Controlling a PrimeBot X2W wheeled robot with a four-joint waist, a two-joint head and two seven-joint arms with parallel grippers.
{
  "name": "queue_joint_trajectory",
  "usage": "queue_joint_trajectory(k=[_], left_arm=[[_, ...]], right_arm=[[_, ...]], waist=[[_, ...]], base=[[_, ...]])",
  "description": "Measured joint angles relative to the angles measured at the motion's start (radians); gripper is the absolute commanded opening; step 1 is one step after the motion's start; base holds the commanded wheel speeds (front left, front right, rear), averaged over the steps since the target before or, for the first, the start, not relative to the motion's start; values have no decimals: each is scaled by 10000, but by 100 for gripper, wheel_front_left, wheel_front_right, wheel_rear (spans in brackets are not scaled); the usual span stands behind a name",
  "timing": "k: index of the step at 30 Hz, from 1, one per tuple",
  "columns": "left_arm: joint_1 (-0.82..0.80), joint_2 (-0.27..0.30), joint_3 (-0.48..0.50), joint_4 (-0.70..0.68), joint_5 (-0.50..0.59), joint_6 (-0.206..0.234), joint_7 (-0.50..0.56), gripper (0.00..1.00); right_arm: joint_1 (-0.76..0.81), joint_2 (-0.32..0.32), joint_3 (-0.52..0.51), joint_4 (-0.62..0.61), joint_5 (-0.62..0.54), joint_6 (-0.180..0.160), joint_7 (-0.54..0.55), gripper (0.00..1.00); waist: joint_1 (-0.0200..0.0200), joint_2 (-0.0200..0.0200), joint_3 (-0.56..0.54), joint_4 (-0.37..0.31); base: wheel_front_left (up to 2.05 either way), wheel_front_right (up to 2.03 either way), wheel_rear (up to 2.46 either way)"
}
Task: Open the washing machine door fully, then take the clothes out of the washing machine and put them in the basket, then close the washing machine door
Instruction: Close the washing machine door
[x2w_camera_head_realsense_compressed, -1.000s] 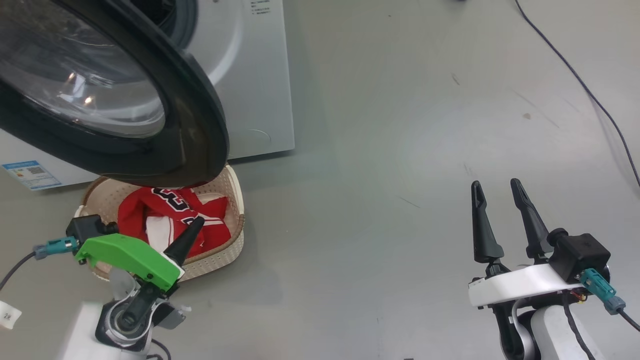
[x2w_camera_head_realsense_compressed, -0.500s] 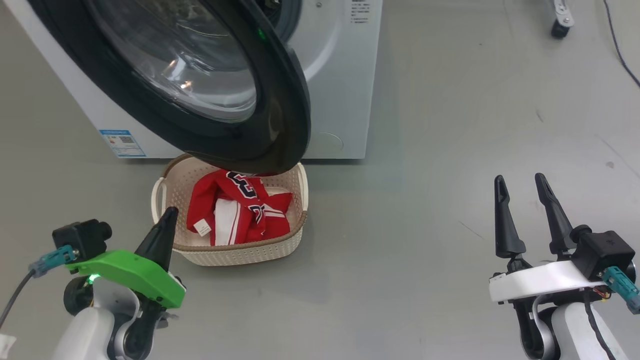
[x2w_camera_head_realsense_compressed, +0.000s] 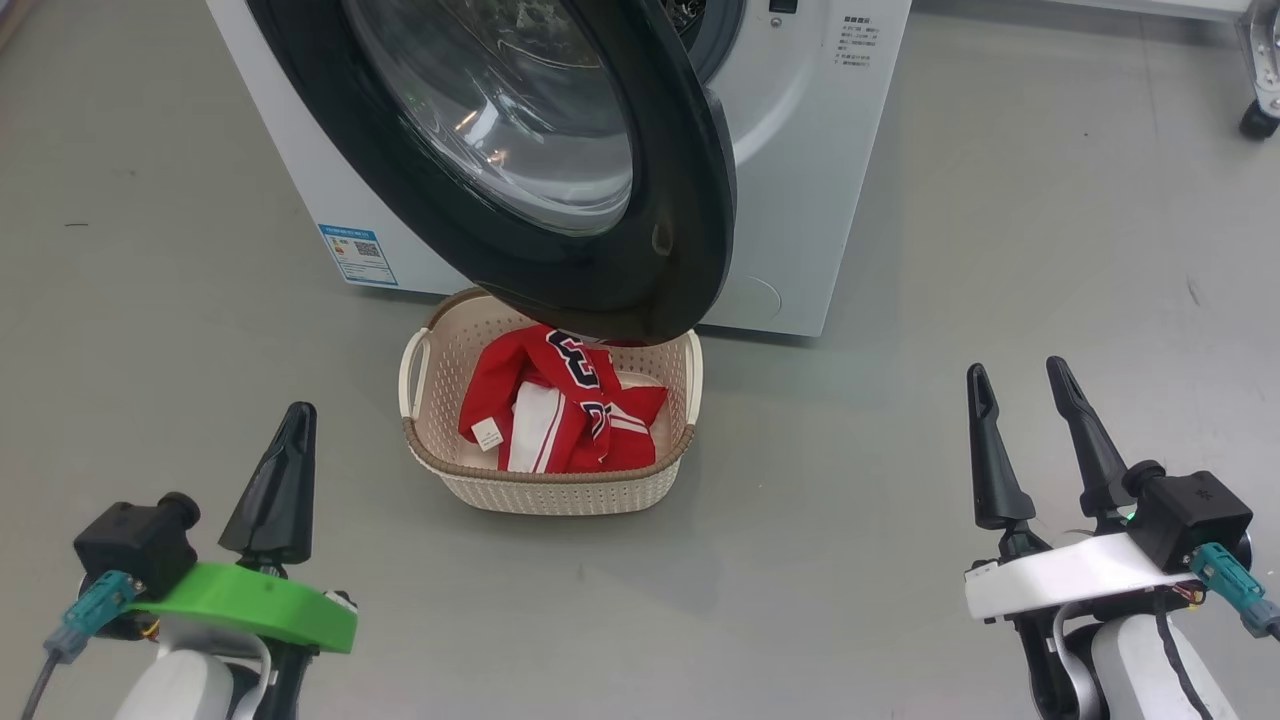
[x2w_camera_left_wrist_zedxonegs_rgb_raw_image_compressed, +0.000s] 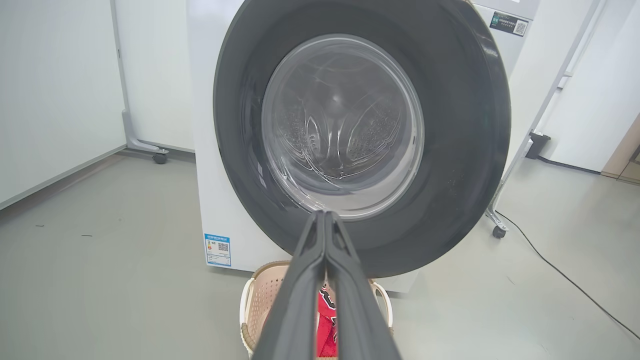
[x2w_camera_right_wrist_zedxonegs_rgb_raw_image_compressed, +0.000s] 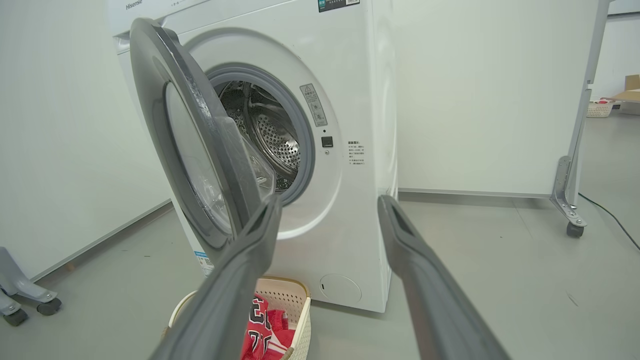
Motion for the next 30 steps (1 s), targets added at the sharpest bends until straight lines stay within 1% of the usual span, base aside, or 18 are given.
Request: queue_joint_trajectory(k=[5,6,7,8,9,21,27,30], left_arm=[[84,-4,-27,-31,380,0,2,0],[109,-13,-19,-25,397,0,2,10],[141,-19,-25,-21,453,0,2,41],[174,-21,-27,-19,566,0,2,86],[202,-19,-38,-13,686,0,2,100],[381,-117,-102,56,1348,0,2,100],[390,-290,92,-52,1559,0,2,100],[396,-351,222,-115,1674,0,2,100]], right_arm=[[17,15,27,8,0,2,0,100],[18,19,29,10,0,2,0,100],[19,27,31,12,0,2,0,100],[20,35,31,13,0,2,0,100],[22,42,31,17,0,2,0,100],[24,132,31,125,0,27,0,100],[38,167,-35,201,-4,2,0,100],[43,230,-445,234,-77,-295,0,100]], waist=[[0,0,-1,-1],[0,0,-1,-8],[0,0,0,-16],[0,0,1,-26],[0,0,2,-37],[0,0,-30,-222],[0,0,-60,-312],[0,0,-71,-352]], base=[[0,0,0],[0,0,0],[0,0,0],[0,0,0],[0,0,0],[0,0,0],[0,0,0],[0,0,0]])
